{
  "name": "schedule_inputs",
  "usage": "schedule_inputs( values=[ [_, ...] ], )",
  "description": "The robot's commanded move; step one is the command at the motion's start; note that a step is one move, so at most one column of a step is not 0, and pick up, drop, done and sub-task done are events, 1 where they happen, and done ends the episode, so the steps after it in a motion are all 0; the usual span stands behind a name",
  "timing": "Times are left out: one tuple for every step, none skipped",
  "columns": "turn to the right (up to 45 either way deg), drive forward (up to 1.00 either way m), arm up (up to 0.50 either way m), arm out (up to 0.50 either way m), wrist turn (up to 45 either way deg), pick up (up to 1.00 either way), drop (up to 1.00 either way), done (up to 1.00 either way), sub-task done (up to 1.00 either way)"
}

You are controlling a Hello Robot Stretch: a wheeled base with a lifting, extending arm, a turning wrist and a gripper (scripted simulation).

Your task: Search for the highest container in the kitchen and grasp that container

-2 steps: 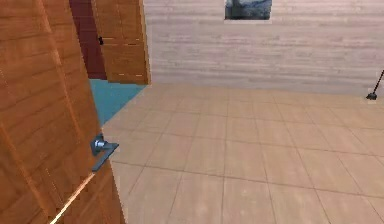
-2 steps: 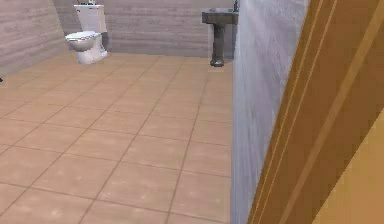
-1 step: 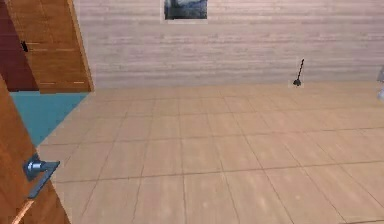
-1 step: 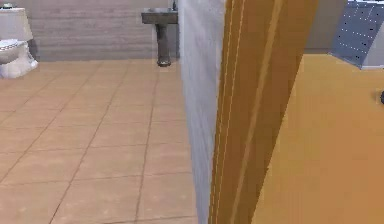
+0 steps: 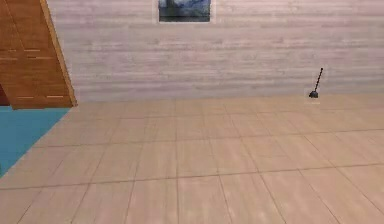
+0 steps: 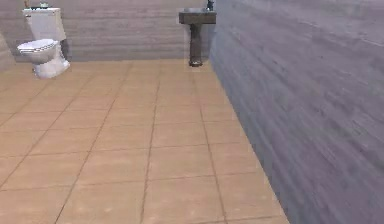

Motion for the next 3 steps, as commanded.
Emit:
schedule_inputs(
  values=[
    [-24.0, 0.0, 0.0, 0.0, 0.0, 0.0, 0.0, 0.0, 0.0],
    [0.0, 0.6, 0.0, 0.0, 0.0, 0.0, 0.0, 0.0, 0.0],
    [-18.0, 0.0, 0.0, 0.0, 0.0, 0.0, 0.0, 0.0, 0.0]
  ],
)
